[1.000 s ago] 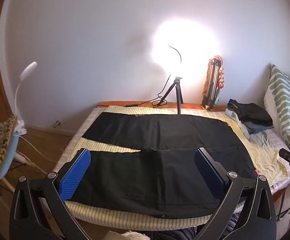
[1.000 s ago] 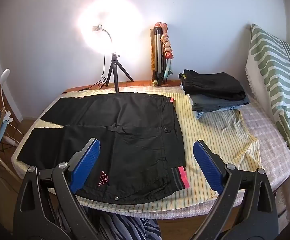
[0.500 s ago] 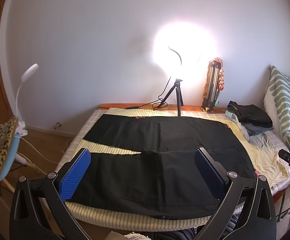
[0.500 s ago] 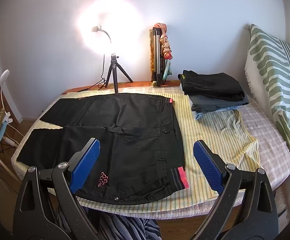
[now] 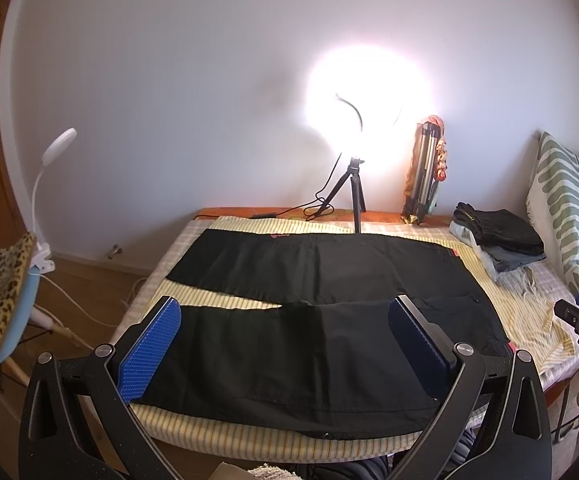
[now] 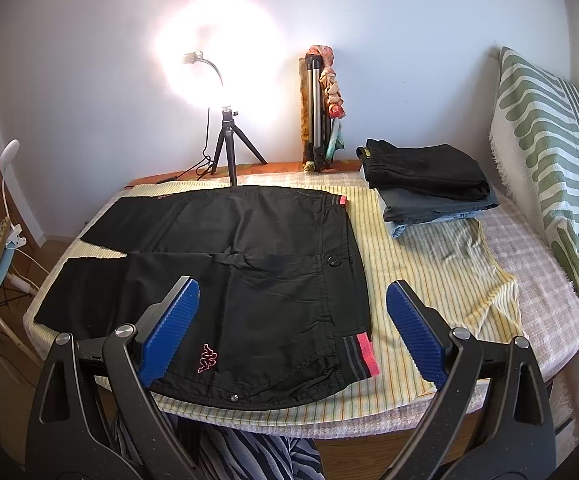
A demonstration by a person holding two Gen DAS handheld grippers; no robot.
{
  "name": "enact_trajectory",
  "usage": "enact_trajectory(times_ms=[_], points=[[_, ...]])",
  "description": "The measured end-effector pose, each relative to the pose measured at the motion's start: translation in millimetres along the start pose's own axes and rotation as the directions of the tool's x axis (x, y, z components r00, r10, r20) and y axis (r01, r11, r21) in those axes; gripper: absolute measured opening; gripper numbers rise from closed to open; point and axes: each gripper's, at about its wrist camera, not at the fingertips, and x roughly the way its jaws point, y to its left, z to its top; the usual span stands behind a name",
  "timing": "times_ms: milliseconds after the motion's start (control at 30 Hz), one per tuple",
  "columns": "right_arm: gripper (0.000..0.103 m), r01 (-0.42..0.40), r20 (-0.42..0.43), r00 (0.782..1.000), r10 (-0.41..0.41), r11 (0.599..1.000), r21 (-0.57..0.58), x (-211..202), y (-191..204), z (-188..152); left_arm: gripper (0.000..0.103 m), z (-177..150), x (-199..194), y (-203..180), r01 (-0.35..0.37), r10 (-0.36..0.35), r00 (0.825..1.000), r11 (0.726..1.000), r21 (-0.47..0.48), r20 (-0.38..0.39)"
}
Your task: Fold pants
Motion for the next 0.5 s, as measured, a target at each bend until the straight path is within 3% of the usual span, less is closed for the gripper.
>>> enact_trajectory(times_ms=[500], points=[[0.097, -0.005, -0.003, 1.000, 0.005, 1.000, 0.000, 2.1, 2.9, -1.7, 0.103, 0.1, -1.5, 1.3, 0.001, -0.001, 1.000, 1.000, -0.005, 0.002]])
